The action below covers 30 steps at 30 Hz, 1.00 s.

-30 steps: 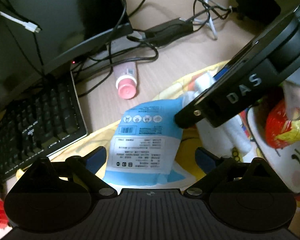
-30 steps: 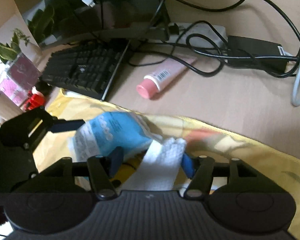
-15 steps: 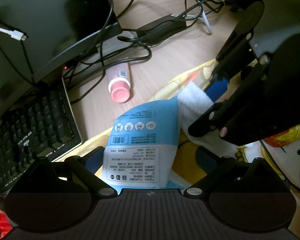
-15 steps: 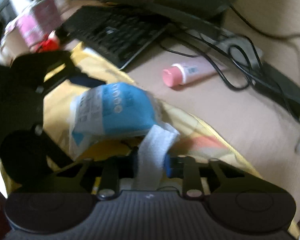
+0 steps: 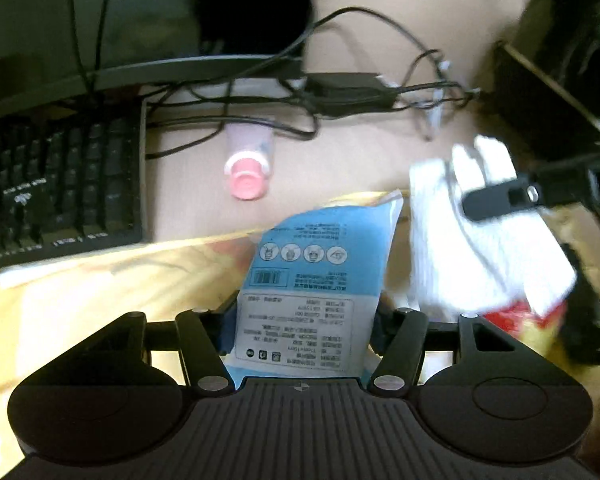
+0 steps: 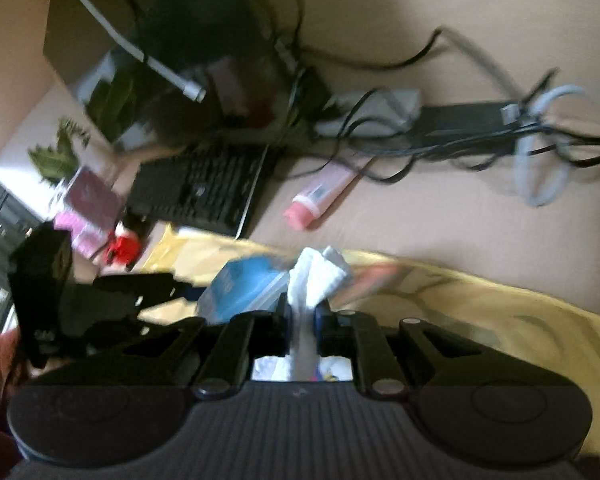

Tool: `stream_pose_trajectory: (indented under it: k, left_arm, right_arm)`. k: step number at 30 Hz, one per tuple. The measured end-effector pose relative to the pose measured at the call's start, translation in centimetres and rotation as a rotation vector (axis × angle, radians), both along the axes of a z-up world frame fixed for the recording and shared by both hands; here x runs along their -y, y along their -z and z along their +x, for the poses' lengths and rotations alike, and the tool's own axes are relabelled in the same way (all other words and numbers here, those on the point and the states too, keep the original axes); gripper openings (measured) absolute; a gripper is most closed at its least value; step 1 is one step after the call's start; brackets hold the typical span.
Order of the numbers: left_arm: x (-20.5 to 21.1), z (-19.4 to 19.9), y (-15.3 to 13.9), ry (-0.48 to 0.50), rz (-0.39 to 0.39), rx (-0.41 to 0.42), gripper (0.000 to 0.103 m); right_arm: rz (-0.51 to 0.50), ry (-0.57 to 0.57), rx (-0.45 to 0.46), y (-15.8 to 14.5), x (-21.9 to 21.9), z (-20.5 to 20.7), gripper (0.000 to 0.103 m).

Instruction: Clean container

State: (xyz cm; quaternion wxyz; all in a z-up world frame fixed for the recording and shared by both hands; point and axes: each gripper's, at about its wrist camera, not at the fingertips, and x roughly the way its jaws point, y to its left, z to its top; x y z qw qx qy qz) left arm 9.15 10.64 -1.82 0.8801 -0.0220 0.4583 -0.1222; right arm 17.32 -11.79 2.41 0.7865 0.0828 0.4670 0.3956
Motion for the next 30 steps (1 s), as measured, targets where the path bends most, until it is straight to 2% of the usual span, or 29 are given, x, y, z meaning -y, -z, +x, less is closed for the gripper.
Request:
stream_pose_trajectory:
  k: [3, 5, 7, 10, 13, 15, 18, 22, 24, 26, 30]
  left_arm:
    - [1.9, -1.8, 0.7, 0.034, 0.028, 0.004, 0.068]
    - [2.7, -2.9, 1.2, 0.056, 0.084, 0.011, 0.075]
    - [3.2, -3.8, 1.4, 0.076, 0.111, 0.012, 0.089]
    - [3.5, -4.5, 1.4, 0.073, 0.122, -0.001, 0.093]
    - [3.6, -4.8, 1.1, 0.045, 0.141, -0.006, 0.093]
    - [3.5, -5.3, 0.8, 0.038, 0.149, 0.002, 0.093]
    - [3.1, -6.2, 0.2, 0.03, 0.132, 0.014, 0.094]
    - [2.6, -6.8, -0.3, 0.029, 0.133, 0.021, 0.094]
    - [1.8, -7.3, -0.2, 0.041, 0.127, 0.01, 0.097]
    - [0.8, -7.9, -0.2, 0.053, 0.121, -0.004, 0.099]
    - [-1.1, -9.1, -0.1, 0.079, 0.108, -0.031, 0.1]
  right_arm:
    - [-0.012, 0.047, 0.015, -0.6, 0.8, -0.8, 0.012]
    - [0.001, 0.044, 0.011, -1.0, 0.5, -1.6, 0.012]
    - [0.034, 0.003, 0.02, -1.5, -0.8, -2.5, 0.012]
    - [0.076, -0.095, 0.024, -1.6, -4.1, -3.9, 0.012]
    - [-0.036, -0.186, 0.087, -0.3, -7.5, -5.7, 0.013]
    - [-0.121, -0.199, 0.115, 1.0, -8.2, -6.2, 0.013]
    - [-0.149, -0.158, 0.104, 1.7, -6.9, -5.7, 0.013]
    - [-0.242, -0.079, 0.162, 1.8, -5.6, -4.9, 0.013]
    - [-0.256, -0.053, 0.17, 1.7, -5.0, -4.8, 0.013]
    - [-0.233, -0.043, 0.167, 1.2, -4.7, -5.1, 0.013]
    - [-0.062, -0.109, 0.097, -0.4, -5.6, -6.6, 0.013]
